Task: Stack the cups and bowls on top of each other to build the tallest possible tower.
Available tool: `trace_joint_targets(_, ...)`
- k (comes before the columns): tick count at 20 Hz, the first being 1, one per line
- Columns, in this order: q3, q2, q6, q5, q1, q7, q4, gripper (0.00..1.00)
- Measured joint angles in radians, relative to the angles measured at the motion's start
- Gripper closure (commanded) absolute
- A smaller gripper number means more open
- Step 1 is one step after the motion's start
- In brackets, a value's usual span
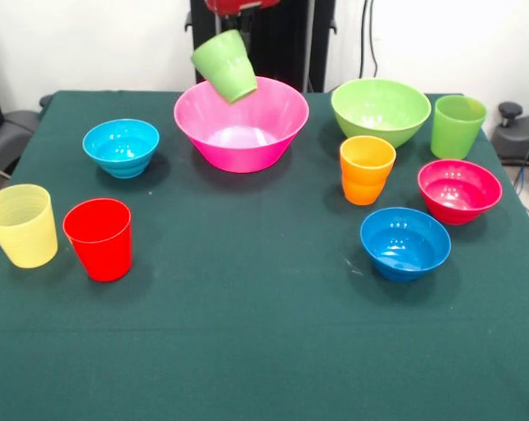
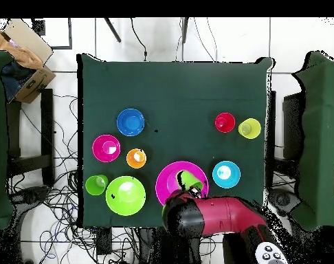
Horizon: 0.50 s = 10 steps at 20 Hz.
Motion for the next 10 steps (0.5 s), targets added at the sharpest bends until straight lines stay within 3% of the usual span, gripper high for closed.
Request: trace_joint_targets(10,-0.078,0.119,-0.077,0.000,0.031,0.029,-0.010,1.00)
